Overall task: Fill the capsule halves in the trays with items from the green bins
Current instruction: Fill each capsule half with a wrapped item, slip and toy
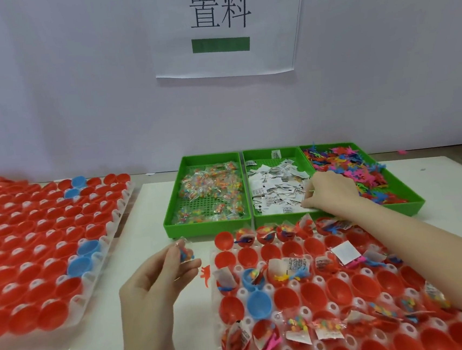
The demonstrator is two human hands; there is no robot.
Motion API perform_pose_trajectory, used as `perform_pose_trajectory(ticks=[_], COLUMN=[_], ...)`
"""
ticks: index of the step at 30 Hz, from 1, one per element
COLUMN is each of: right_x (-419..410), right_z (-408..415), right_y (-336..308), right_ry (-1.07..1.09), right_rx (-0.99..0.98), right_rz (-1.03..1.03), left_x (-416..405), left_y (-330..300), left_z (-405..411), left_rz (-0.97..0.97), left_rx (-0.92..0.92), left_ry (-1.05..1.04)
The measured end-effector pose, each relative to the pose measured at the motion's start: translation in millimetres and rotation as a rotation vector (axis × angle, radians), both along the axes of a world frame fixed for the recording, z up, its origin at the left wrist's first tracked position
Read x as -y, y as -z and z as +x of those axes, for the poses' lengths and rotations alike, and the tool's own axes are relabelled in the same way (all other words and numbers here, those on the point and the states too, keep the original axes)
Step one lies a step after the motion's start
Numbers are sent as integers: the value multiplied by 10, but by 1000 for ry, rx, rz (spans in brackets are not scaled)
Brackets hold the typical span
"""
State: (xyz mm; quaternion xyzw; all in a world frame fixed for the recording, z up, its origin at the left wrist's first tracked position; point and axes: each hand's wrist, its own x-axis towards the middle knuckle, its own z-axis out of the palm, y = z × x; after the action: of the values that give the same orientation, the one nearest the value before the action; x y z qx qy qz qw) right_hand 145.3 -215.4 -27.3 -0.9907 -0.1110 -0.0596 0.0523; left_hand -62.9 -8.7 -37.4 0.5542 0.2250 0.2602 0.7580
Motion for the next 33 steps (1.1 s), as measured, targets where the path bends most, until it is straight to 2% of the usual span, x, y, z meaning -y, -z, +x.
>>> perform_pose_trajectory(ticks=[3, 7, 10, 15, 18, 19, 22, 24, 26, 28, 30, 33], right_x=[97, 126, 112, 158, 161, 169, 198, 213, 219, 209, 166, 42], right_z=[12, 29, -8, -26, -4, -4, 16, -8, -57, -119, -217, -528], right_y=[5, -22, -42, -84, -118, -121, -79, -73, -79, -106, -190, -401], right_ry=[46, 80, 84, 105, 87, 81, 17, -5, 2, 1, 15, -75], right_rx=[11, -85, -47, -24, -218, -264, -245, -116, 57, 178, 226, 85], right_rz=[-11, -96, -107, 243, 545, 585, 438, 244, 152, 289, 591, 945], left_x=[17, 34, 32, 24, 45, 52, 69, 82, 99, 108, 116, 132], left_y=[23, 35, 34, 26, 29, 35, 29, 23, 6, -4, -16, -49], left_z=[-3, 7, -3, -14, -18, -15, -11, -11, -16, -29, -44, -72], left_rz=[-12, 17, 10, 5, 19, 25, 27, 28, 35, 50, 66, 92], left_rx=[-18, -24, -24, -13, -20, -24, -27, -20, -9, 2, 20, 35], left_ry=[-3, 5, 10, 5, 12, 14, 17, 25, 41, 57, 70, 115])
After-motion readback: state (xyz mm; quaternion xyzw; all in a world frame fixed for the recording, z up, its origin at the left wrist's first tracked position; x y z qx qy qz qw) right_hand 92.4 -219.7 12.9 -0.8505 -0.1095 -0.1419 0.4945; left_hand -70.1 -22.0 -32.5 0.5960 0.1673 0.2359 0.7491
